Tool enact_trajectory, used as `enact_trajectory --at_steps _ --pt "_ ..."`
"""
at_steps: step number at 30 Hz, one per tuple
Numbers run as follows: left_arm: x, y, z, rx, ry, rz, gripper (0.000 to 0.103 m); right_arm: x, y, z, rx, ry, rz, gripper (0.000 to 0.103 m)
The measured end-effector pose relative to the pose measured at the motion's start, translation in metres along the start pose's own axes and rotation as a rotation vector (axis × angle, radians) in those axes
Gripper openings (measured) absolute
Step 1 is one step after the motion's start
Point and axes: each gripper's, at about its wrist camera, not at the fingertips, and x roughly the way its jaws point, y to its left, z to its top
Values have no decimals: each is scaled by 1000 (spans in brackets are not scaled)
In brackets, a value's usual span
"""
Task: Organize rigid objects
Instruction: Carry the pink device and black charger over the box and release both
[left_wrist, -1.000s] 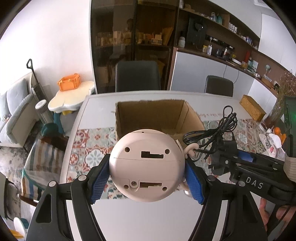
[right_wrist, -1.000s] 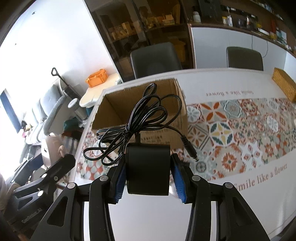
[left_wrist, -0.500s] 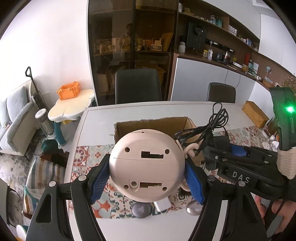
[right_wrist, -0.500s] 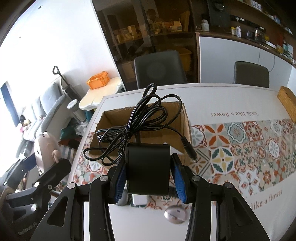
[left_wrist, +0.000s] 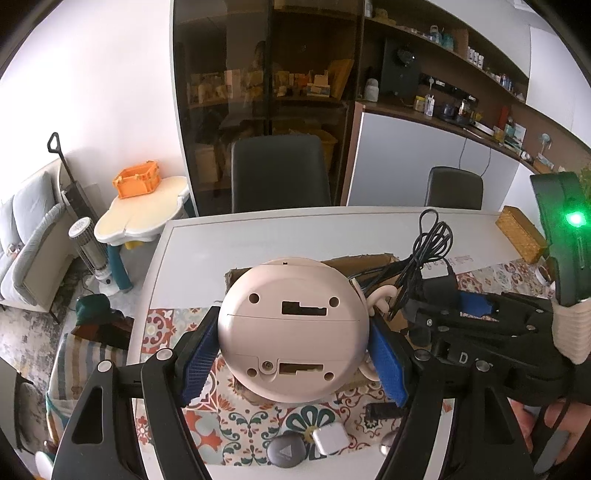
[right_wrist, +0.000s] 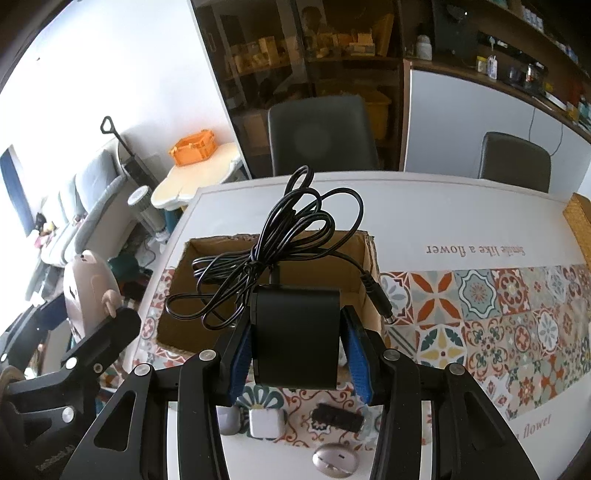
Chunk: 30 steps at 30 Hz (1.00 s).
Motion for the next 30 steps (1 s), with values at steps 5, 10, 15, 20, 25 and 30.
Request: enact_trajectory --at_steps 5,10,15,20,25,30 --pt "18 2 6 2 22 7 75 18 -4 9 -1 38 -9 45" --pt "37 3 9 -2 63 -3 75 32 -7 15 3 72 -14 45" --pt "54 3 7 -11 114 -10 75 44 -8 19 0 105 -20 45" --pt "63 6 4 -15 140 -7 75 54 -7 19 0 131 -25 45" --pt "60 7 6 -11 120 1 76 64 -8 18 0 153 -36 45" --pt "53 9 5 -19 108 13 76 69 -8 18 3 163 -39 45"
